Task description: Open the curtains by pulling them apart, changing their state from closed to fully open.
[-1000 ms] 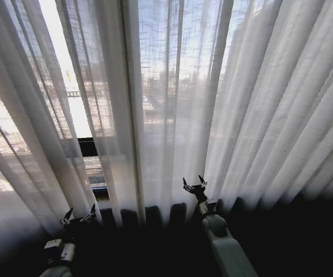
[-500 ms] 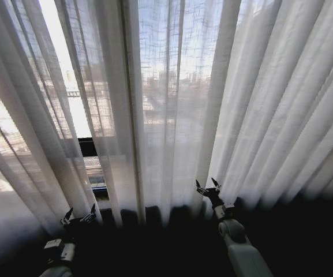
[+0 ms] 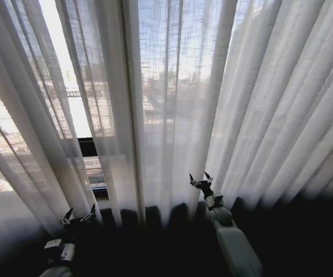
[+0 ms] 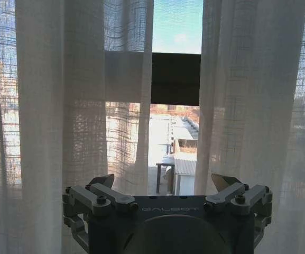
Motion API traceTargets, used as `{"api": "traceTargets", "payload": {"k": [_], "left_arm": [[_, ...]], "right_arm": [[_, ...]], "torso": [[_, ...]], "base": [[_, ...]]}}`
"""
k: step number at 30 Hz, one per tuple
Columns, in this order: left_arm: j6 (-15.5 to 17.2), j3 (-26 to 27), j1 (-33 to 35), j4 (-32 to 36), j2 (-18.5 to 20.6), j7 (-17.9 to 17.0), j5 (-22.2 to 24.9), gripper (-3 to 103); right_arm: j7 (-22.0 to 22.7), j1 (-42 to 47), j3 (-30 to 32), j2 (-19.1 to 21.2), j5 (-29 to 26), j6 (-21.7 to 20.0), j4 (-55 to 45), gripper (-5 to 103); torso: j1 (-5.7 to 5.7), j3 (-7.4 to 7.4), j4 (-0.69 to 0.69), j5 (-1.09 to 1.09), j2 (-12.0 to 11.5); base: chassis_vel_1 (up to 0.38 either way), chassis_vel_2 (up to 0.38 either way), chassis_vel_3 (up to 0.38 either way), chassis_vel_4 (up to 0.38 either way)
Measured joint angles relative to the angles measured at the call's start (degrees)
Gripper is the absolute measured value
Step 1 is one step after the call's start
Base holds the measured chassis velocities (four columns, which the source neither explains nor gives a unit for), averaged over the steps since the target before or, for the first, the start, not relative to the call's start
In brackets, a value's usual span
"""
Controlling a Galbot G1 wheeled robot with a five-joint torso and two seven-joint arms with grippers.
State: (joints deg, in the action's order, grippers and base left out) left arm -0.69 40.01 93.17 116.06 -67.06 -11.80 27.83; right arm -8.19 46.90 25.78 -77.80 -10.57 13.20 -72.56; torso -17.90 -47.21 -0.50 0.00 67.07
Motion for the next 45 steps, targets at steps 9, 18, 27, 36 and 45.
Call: {"api": "traceTargets", "payload": {"k": [9, 18, 27, 36, 45], "left_arm": [[0.0, 0.0, 0.0, 0.0, 0.0, 0.0, 0.0, 100], [0.0, 0.0, 0.0, 0.0, 0.0, 0.0, 0.0, 100], [0.0, 0.0, 0.0, 0.0, 0.0, 0.0, 0.0, 100], [0.0, 0.0, 0.0, 0.0, 0.0, 0.0, 0.0, 100], [0.0, 0.0, 0.0, 0.0, 0.0, 0.0, 0.0, 100]], "right_arm": [[0.68, -3.65, -0.82, -1.4, 2.24, -0.2, 2.94, 103], [-0.89, -1.58, -0.72, -0.52, 2.39, 0.52, 1.83, 73], [-2.73, -0.52, -0.41, 0.09, 1.38, 1.19, 1.38, 40], [-8.7, -0.41, 0.12, -0.38, -0.38, 2.18, 1.03, 8], [-12.46, -1.19, 0.77, -0.15, -2.01, 1.54, 2.1, 0]], "torso": [[0.0, 0.0, -0.01, 0.0, 0.0], [0.01, 0.0, 0.0, 0.0, 0.0], [0.0, 0.0, 0.0, 0.01, 0.0], [0.01, 0.0, 0.0, 0.0, 0.0], [0.0, 0.0, 0.0, 0.0, 0.0]], "base": [[0.0, 0.0, 0.0, 0.0], [0.0, 0.0, 0.0, 0.0], [0.0, 0.0, 0.0, 0.0], [0.0, 0.0, 0.0, 0.0], [0.0, 0.0, 0.0, 0.0]]}}
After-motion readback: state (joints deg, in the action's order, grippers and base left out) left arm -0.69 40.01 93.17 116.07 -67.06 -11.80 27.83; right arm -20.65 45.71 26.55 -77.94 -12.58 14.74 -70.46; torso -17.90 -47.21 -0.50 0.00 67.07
